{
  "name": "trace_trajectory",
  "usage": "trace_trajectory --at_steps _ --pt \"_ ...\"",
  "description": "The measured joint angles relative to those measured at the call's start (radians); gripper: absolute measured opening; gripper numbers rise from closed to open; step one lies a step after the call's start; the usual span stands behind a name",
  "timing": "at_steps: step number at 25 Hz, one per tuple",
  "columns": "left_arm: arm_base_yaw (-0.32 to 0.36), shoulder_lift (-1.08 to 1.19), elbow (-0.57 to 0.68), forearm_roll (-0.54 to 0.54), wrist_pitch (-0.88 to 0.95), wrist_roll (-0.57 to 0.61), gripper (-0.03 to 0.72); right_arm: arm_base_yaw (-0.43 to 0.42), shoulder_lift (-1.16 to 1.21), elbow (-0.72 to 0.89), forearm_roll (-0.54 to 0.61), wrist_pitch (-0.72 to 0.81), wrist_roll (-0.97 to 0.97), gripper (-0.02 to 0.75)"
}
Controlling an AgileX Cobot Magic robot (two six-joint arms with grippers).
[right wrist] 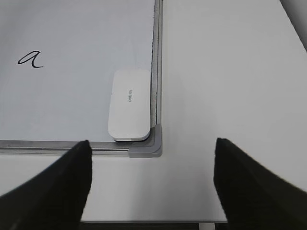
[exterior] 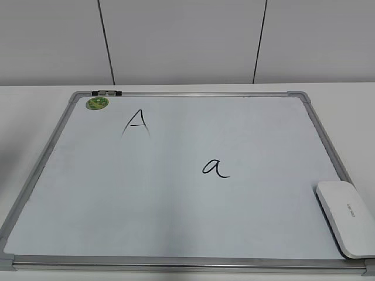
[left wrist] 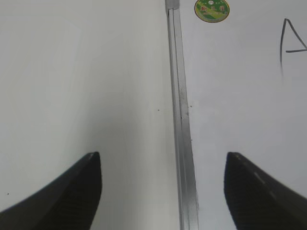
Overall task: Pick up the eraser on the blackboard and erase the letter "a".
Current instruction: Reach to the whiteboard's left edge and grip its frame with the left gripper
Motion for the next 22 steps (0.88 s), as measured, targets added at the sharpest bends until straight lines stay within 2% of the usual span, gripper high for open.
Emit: trace_trajectory --at_steps 5,12,22 --pt "0.000 0.145 -0.130 -0.002 0.089 0.000 0.582 0.000 0.000 0.000 0.000 0.000 0.000 0.586" --pt "0.000 0.336 -0.289 -0.014 0.243 0.000 0.533 0.000 0.000 0.000 0.000 0.000 0.000 0.586" --pt "0.000 0.517 -0.420 -0.014 0.339 0.000 0.527 0.000 0.000 0.000 0.006 0.000 0.000 0.586"
